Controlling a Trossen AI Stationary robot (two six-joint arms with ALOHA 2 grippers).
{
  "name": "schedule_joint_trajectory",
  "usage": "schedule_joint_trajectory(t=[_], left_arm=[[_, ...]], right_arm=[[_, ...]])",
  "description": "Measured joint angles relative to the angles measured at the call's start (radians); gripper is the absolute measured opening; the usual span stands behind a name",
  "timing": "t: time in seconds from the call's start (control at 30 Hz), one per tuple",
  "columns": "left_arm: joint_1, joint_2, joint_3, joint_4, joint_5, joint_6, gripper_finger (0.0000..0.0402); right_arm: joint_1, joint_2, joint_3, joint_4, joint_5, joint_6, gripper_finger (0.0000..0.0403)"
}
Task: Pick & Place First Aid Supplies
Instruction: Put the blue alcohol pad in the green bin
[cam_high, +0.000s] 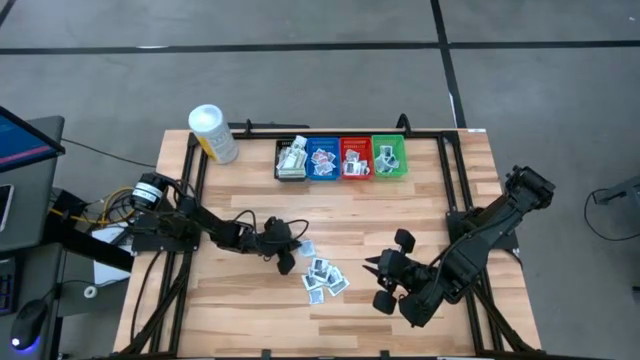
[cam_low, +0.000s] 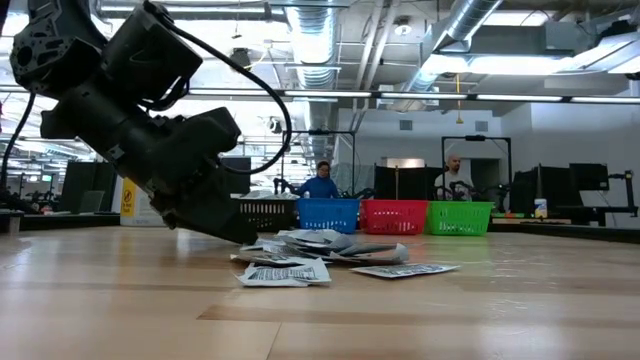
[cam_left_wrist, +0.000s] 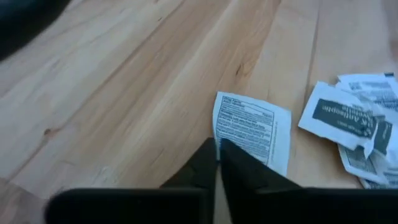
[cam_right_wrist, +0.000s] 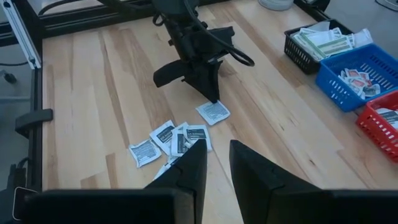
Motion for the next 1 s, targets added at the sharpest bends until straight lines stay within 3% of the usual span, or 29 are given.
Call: schedule_joint_trajectory(t=[0.33, 0.83, 1.0], left_arm=[[-0.004, -0.073, -0.006, -0.005, 0.042, -0.011, 0.0003], [0.005, -0.359, -0.004, 0.079, -0.024, 0.140, 0.0002], [0.015, -0.444, -0.003, 0.125, 0.073, 0.033, 0.0002]], right_arm=[[0.000, 0.000, 0.000, -0.014, 0.000, 0.000, 0.0063], [0.000, 0.000, 0.000, -0.033, 0.000, 0.000, 0.0064], [0.000, 0.000, 0.000, -0.040, 0.000, -0.004, 0.0064]])
